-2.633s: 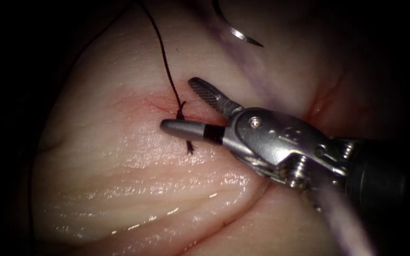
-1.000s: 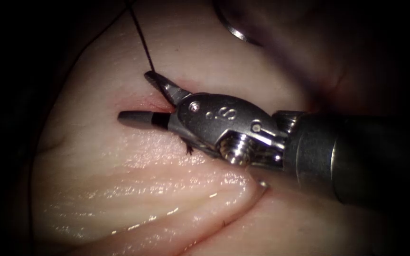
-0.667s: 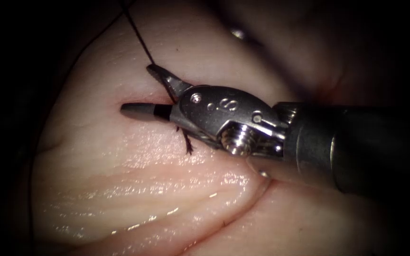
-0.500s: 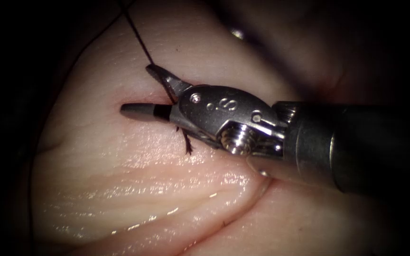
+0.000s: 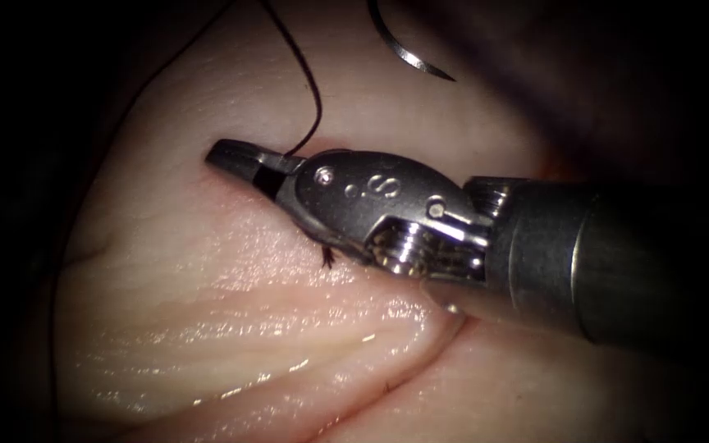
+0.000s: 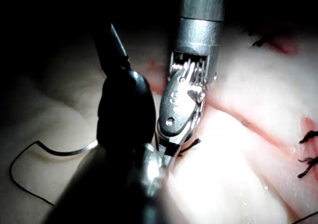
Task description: Wound Closure
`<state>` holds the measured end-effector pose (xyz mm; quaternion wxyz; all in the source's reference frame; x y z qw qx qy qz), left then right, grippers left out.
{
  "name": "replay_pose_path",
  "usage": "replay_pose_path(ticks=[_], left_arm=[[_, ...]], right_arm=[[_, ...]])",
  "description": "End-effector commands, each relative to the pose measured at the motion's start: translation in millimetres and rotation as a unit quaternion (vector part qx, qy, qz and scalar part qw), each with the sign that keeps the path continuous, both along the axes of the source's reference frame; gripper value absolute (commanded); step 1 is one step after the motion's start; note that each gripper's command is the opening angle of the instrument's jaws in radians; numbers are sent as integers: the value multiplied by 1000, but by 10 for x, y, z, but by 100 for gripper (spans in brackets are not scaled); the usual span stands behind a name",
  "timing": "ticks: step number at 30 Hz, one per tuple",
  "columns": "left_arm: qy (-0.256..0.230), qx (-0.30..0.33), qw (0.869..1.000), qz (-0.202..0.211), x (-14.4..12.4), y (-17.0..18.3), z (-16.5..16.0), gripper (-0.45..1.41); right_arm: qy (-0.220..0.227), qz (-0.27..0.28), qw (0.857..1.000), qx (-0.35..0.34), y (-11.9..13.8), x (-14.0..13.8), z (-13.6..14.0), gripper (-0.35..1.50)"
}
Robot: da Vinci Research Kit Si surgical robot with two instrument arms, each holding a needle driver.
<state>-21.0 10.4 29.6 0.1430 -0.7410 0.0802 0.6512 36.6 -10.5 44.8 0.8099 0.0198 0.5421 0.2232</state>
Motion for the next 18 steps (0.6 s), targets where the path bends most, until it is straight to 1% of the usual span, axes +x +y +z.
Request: replay_pose_path(ticks=[1, 2, 4, 5, 6, 7, 8, 11, 12, 13, 14, 16, 17, 18], left_arm=[[-1, -1, 1000, 0, -5, 3, 3, -45], [0, -4, 1000, -1, -6, 2, 3, -45], [4, -13, 1000, -3, -11, 3, 5, -45], [7, -18, 1000, -5, -14, 4, 5, -45], [9, -24, 1000, -7, -17, 5, 6, -45], [14, -32, 999, -10, -27, 7, 9, -45], [17, -35, 999, -11, -33, 9, 10, -45], [50, -55, 997, -16, -57, 12, 17, -45], [69, -63, 996, -15, -68, 14, 21, -45], [86, -71, 994, -16, -77, 16, 24, -45], [102, -80, 991, -16, -87, 18, 27, -45], [126, -95, 987, -16, -110, 22, 37, -45], [135, -101, 986, -16, -120, 23, 43, -45], [154, -113, 981, -11, -143, 25, 56, -45]], right_arm=[[7, -2, 1000, -7, 3, -5, 6, -35], [11, -2, 1000, -8, 2, -11, 5, -35], [13, 3, 1000, -10, -2, -54, -3, 29], [10, 6, 1000, -9, -4, -68, -6, 34], [2, 9, 1000, -14, -5, -88, -11, 36], [-9, 16, 1000, -23, -5, -121, -17, 41], [-14, 19, 999, -27, -5, -143, -22, 46], [-11, 33, 999, -24, -3, -201, -33, 44], [-9, 34, 999, -21, -1, -219, -37, 39], [-7, 36, 999, -19, 1, -236, -41, 29], [-10, 40, 999, -17, 4, -258, -46, 14], [-24, 47, 998, -21, 7, -287, -53, 4], [-31, 43, 998, -22, 10, -304, -57, -6], [-42, 46, 997, -40, 12, -327, -63, -32]])
